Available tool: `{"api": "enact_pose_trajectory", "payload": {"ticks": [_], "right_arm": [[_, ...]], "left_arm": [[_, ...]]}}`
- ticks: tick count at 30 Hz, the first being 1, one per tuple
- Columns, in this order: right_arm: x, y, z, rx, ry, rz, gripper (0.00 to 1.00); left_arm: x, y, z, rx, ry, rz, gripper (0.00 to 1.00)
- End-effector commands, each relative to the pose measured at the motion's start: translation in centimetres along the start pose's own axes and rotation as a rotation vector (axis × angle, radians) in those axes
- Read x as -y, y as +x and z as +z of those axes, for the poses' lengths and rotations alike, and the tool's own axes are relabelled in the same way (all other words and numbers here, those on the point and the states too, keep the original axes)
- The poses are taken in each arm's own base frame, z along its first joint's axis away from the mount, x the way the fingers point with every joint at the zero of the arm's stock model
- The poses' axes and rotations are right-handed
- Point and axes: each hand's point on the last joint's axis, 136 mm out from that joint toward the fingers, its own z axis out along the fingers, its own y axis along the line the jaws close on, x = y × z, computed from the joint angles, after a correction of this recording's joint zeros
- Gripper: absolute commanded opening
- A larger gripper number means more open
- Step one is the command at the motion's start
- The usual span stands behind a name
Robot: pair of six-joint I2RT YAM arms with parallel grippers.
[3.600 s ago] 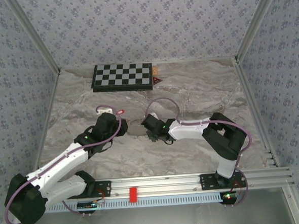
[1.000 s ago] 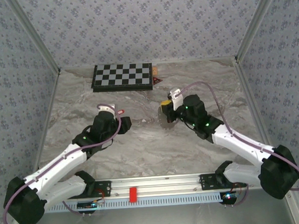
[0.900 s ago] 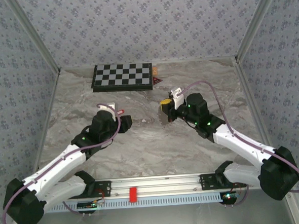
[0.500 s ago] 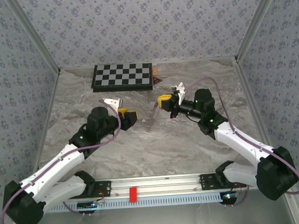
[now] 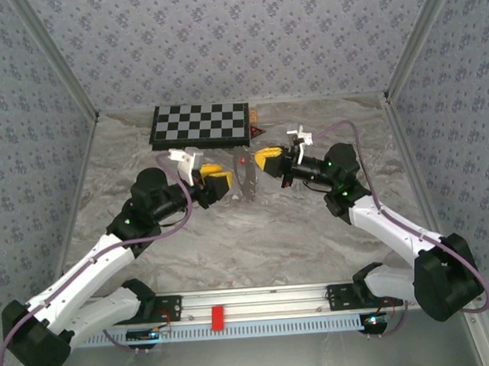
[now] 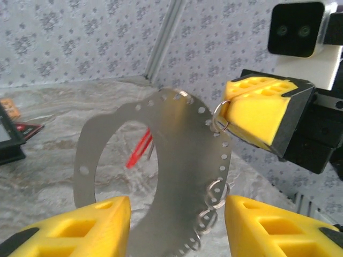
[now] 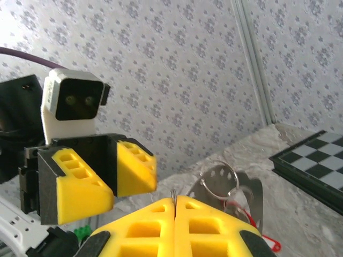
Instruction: Put the keys on the keyring
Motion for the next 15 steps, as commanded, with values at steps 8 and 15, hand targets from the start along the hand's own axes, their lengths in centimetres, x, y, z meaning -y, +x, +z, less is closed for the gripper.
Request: {"api": "enact_pose_trajectory", "payload": {"ticks": [8, 15], "right_arm": [[-2.2, -2.3, -0.1, 0.122, -0.126, 0.086, 0.0], [-2.6, -2.0, 0.1, 0.12, -0.138, 0.093, 0.0]], "left_arm": [[3.5, -4.4, 1.3, 0.105, 0.186, -0.034, 0.46], [3.6, -4.6, 2.5, 0.111, 0.22, -0.059, 0.41]]}}
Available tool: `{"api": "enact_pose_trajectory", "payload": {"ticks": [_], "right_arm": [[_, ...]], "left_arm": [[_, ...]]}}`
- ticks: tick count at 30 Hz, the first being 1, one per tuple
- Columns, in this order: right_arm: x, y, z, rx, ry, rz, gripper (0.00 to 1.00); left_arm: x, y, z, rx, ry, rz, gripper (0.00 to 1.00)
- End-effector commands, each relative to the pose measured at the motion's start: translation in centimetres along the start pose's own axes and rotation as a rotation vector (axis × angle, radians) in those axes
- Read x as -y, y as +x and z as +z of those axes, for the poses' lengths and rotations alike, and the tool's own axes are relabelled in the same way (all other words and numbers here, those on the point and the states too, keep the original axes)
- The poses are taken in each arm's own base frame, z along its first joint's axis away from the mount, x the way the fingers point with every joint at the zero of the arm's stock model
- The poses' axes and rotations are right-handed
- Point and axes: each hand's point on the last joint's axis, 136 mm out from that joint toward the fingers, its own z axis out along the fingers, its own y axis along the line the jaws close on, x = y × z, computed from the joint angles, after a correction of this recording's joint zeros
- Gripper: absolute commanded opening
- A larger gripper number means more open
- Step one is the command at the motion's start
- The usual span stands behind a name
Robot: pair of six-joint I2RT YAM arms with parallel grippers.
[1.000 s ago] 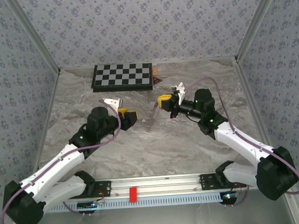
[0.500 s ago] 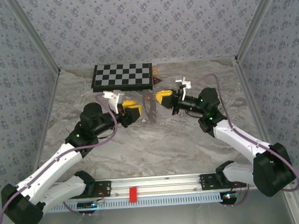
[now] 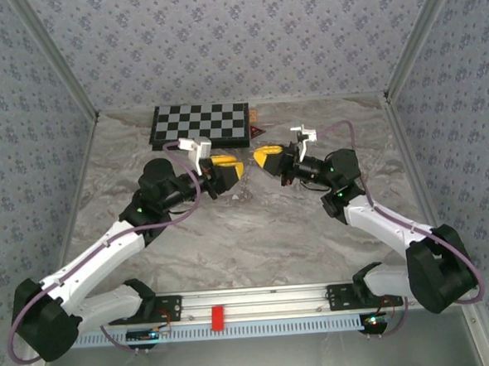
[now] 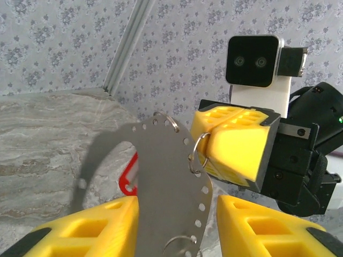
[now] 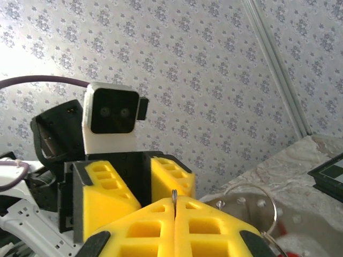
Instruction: Put the keys on the keyring
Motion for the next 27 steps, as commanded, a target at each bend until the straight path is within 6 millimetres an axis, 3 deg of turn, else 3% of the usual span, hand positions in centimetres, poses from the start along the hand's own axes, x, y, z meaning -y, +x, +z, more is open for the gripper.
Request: {"api": "enact_pose_trajectory", "payload": {"ticks": [1, 15, 27], "right_arm": [[-1.7, -0.9, 0.1, 0.034, -0.058, -0.029, 0.0], [-1.6, -0.1, 0.3, 0.027, -0.06, -0.014, 0.0], [-1.7, 0.0, 0.3, 0.028, -0.064, -0.004, 0.0]], "left_arm": [[2.0, -3.0, 0.2, 0.075, 0.079, 0.019, 0.4], [3.0, -3.3, 1.1, 0.089, 0.137, 0.009, 0.31], [3.7, -2.6, 1.6, 0.068, 0.175, 0.013, 0.11]]}}
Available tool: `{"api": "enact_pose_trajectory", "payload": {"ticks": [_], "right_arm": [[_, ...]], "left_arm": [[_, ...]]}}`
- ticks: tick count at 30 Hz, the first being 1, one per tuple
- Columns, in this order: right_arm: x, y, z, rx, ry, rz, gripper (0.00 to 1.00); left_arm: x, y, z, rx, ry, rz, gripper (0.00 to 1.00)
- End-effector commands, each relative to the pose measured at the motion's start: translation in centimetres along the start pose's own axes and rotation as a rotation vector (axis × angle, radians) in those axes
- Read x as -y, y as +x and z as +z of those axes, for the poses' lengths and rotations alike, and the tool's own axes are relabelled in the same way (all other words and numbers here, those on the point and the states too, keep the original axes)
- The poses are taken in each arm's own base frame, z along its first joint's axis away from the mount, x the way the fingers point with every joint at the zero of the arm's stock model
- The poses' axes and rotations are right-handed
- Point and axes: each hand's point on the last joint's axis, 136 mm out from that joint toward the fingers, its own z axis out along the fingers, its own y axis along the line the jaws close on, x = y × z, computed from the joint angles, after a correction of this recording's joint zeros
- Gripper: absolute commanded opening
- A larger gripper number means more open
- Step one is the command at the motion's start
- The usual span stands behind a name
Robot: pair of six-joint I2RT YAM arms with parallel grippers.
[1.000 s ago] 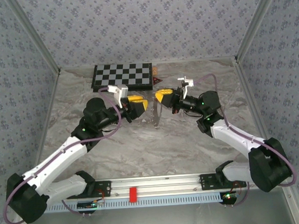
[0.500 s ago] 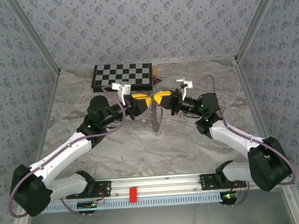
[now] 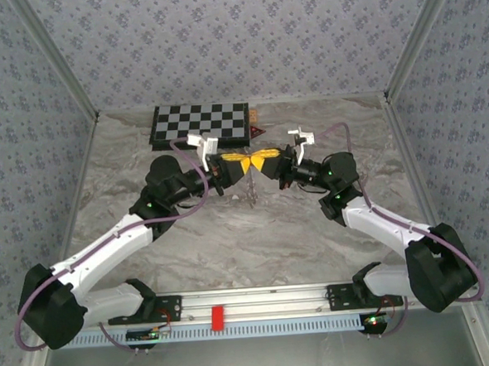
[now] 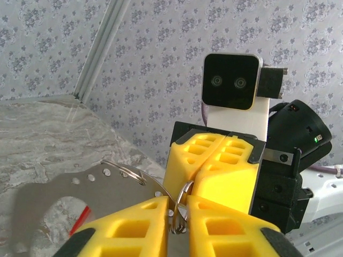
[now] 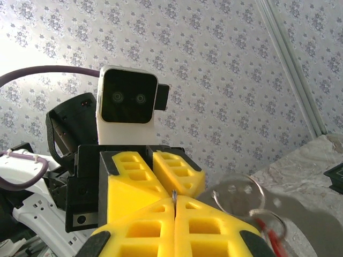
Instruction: Put the keys on the keyring
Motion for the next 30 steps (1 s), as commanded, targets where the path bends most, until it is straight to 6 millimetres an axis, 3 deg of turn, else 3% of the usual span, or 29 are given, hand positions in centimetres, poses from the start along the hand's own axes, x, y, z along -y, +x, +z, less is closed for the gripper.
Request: {"api": "enact_pose_trajectory", "payload": {"ticks": [1, 2, 5, 8, 15, 22, 30], "right_arm": [[-0.9, -0.6, 0.1, 0.03, -0.034, -0.022, 0.0], [-0.9, -0.5, 0.1, 0.029, -0.034, -0.019, 0.0], [-0.5, -0.3, 0.0, 0.025, -0.022, -0.01, 0.0], [0.6, 0.1, -0.4, 0.01, 0.022, 0.007, 0.16], [2.7, 1.6, -2.7, -0.076, 0.211, -0.065, 0.34], [2.5, 2.3, -4.3, -0.184, 0.319, -0.159, 0.35], [0.3, 2.4, -3.0, -0.233, 0.183, -0.162, 0.36]], "left_arm": [[2.3, -2.1, 0.2, 0.047, 0.074, 0.049, 0.04], [2.4, -2.0, 0.3, 0.044, 0.078, 0.05, 0.0], [2.4, -2.0, 0.2, 0.045, 0.074, 0.056, 0.0], [2.1, -2.0, 0.0, 0.028, 0.041, 0.074, 0.0], [0.6, -1.1, -0.8, -0.074, -0.065, 0.106, 0.0], [0.8, 1.0, -1.0, -0.238, -0.055, 0.141, 0.0], [2.0, 2.3, -0.8, -0.334, 0.032, 0.151, 0.0]]}}
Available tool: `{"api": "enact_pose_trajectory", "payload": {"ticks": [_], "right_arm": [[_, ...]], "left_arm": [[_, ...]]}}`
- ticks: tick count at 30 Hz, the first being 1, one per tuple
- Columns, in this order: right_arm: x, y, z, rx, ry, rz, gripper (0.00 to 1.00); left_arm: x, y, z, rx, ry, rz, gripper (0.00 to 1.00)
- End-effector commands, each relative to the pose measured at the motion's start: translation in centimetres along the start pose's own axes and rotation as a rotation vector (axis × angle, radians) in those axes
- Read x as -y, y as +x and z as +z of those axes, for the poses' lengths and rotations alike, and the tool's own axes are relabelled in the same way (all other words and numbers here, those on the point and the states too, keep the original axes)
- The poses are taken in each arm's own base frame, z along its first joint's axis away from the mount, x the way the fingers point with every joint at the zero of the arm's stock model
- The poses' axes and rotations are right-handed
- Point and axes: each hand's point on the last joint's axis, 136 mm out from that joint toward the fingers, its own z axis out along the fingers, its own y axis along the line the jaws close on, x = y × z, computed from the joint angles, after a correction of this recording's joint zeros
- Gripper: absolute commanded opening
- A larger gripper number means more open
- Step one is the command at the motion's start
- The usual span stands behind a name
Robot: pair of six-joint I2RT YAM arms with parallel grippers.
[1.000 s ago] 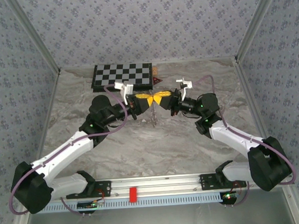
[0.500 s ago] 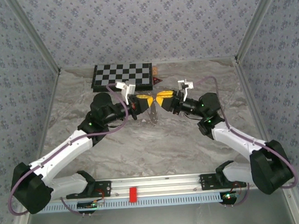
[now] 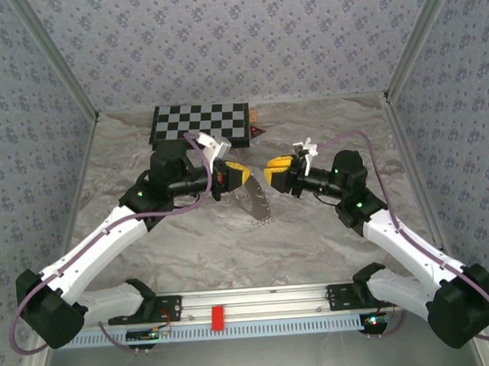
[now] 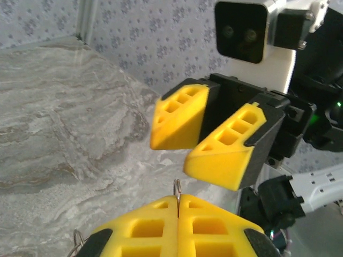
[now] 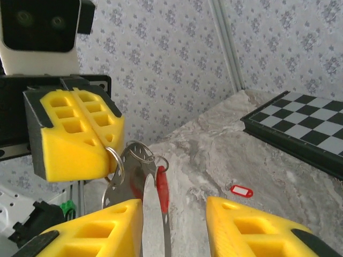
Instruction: Put the keys on the keyring
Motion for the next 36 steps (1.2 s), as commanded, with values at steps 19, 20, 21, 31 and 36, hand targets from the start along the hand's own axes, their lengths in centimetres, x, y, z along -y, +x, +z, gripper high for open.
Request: {"api": "enact_pose_trajectory", "payload": {"ticks": [19, 20, 21, 31, 36], "right_arm": [[-4.0, -0.9, 1.6, -0.034, -0.247, -0.012, 0.31], [-4.0, -0.9, 1.7, -0.037, -0.252, -0.012, 0.3], [-4.0, -0.7, 1.7, -0.041, -0.255, -0.01, 0.29], [-4.9, -0.4, 2.0, -0.061, -0.301, -0.013, 0.04], [-5.0, -0.4, 2.1, -0.056, -0.299, -0.011, 0.0]], "left_arm": [[1.5, -0.5, 0.1, -0.031, 0.083, 0.062, 0.0], [1.5, -0.6, 0.1, -0.029, 0.082, 0.062, 0.0], [1.6, -0.6, 0.0, -0.029, 0.083, 0.063, 0.0], [1.7, -0.6, 0.1, -0.03, 0.097, 0.058, 0.0], [1.7, -0.7, 0.3, -0.018, 0.104, 0.047, 0.0]]}}
